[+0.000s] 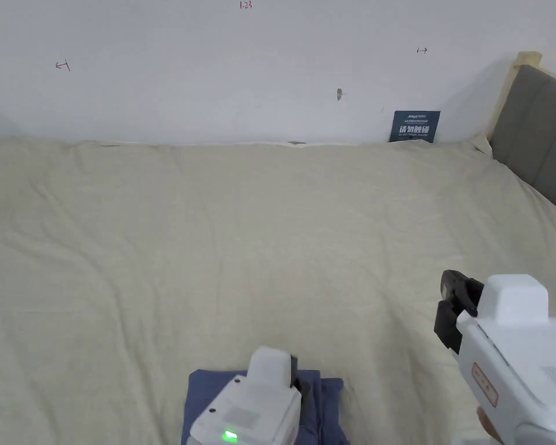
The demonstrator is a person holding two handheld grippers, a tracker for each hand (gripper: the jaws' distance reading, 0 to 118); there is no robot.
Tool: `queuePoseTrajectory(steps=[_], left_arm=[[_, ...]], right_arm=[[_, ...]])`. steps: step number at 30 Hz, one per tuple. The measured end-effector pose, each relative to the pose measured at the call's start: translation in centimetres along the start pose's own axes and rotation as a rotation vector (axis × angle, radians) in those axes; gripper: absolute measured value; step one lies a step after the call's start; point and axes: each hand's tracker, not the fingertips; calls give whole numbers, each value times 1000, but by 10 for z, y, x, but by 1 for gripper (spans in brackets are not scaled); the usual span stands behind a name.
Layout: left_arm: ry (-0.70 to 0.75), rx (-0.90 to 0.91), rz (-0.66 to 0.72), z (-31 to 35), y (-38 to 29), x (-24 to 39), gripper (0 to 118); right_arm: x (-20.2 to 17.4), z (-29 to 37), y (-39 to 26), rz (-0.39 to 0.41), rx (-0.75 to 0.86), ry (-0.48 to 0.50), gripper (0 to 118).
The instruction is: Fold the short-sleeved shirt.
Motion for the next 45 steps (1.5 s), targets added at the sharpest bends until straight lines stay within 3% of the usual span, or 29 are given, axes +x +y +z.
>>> queuePoseTrajectory(steps=[7, 15, 25, 37, 45], left_arm=[[116, 239, -61, 53, 71, -40, 1], [249, 394, -27, 94, 101, -102, 1], [396, 415, -28, 121, 94, -158, 1], [421, 390, -1, 127, 85, -168, 1], [422, 372, 11, 127, 80, -174, 1]], right_arm=[[-28, 12, 17, 9, 70, 31, 3], [-41, 13, 26, 33, 123, 46, 3], [-43, 10, 23, 41, 143, 49, 3], [-58, -4, 12, 28, 111, 93, 3], [-97, -48, -44, 12, -139, 190, 3]])
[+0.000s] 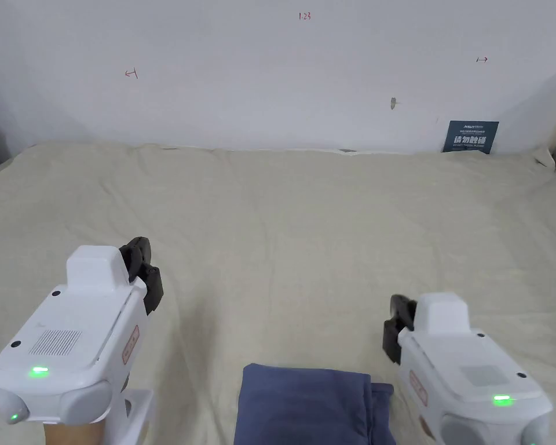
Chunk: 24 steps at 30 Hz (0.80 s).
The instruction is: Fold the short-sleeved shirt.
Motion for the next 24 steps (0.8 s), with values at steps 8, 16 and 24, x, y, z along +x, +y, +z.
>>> queuePoseTrajectory(steps=[8, 16, 24], left_arm=[[6, -41, 23, -6, -14, -8, 1], [0, -108, 38, -11, -35, -10, 1], [-74, -271, 136, -20, -65, -2, 14]], right_arm=[[-19, -62, -73, -18, -290, 71, 3], [-34, -87, -137, -13, -418, 78, 3], [-37, -77, -162, -25, -312, 55, 2]])
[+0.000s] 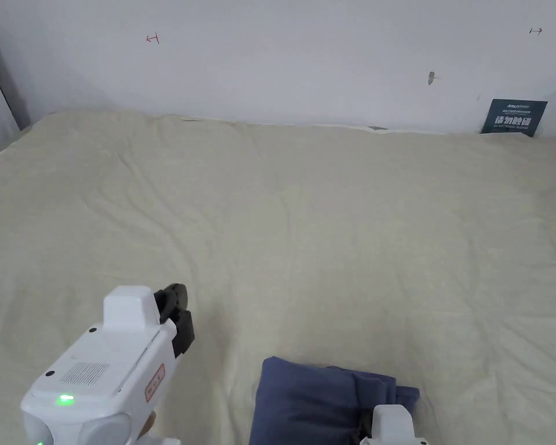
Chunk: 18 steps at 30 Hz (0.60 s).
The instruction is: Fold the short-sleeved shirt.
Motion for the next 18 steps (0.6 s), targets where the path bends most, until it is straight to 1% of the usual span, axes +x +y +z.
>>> queuePoseTrajectory(steps=[2, 3, 4, 5, 6, 7, 8, 9, 13, 15, 16, 18], left_arm=[[-59, -101, 65, -9, -10, 0, 46], [-88, -157, 95, -15, -15, 0, 58], [-113, -223, 122, -22, -20, 1, 65], [-130, -288, 150, -30, -27, 2, 65], [-142, -360, 157, -37, -32, 5, 82], [-151, -427, 156, -46, -38, 8, 103], [-163, -481, 151, -54, -46, 11, 113], [-170, -510, 142, -60, -53, 13, 117], [-212, -623, 138, -83, -74, 22, 116], [-257, -678, 136, -94, -81, 25, 113], [-283, -704, 132, -100, -85, 27, 105], [-287, -748, 133, -107, -91, 32, 84]], right_arm=[[1, 1, 0, 4, 6, 2, 2], [2, 1, 0, 3, 6, 4, 2], [3, 1, 1, 1, 4, 8, 2], [4, 1, 1, -1, 2, 11, 2], [4, 1, 1, 0, 0, 13, 2], [4, 1, 1, 1, 0, 14, 2], [4, 1, 1, 2, -1, 15, 2], [5, 1, 1, 1, -1, 16, 2], [4, 1, 1, -13, -2, 23, 2], [3, 9, 8, -15, -4, 26, 2], [3, 11, 9, -16, -4, 28, 2], [3, 11, 8, -15, -5, 31, 2]])
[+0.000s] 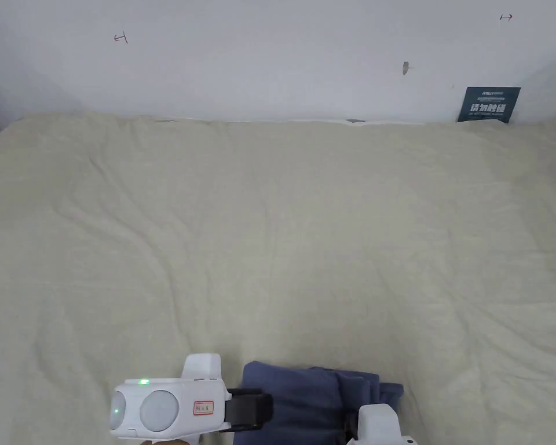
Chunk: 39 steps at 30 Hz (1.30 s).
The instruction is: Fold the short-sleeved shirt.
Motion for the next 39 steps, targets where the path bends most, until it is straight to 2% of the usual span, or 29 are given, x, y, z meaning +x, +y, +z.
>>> queuePoseTrajectory(steps=[2, 5, 6, 8, 12, 15, 19, 23, 31, 36, 39], left_arm=[[-29, -43, -3, -10, 0, 2, 57], [-15, -32, -18, -11, -3, 9, 38], [-30, -36, -31, -11, -2, 10, 23], [-43, -35, -21, -10, -1, 11, 16], [-40, -11, -36, 4, 4, 10, 13], [-75, 15, -11, 23, 15, -2, 11], [2, 54, -63, 55, 37, -31, 11], [148, 96, -108, 93, 62, -83, 11], [454, 127, -88, 174, 106, -221, 11], [638, 109, -58, 211, 122, -305, 11], [704, 94, 21, 221, 124, -346, 11]], right_arm=[[3, -2, 0, 0, -1, 4, 2], [2, 4, 5, 5, -2, 7, 2], [2, 5, 6, 5, -4, 8, 2], [0, 8, 9, 9, -13, 5, 2], [10, -1, 12, 48, -28, 12, 3], [10, 13, 24, 65, 40, 8, 3], [11, 33, 50, 92, 113, -10, 3], [5, 46, 76, 105, 166, -22, 3], [-28, 44, 115, 124, 233, -23, 3], [-53, 29, 130, 124, 245, 0, 3], [-65, 18, 136, 127, 239, 12, 3]])
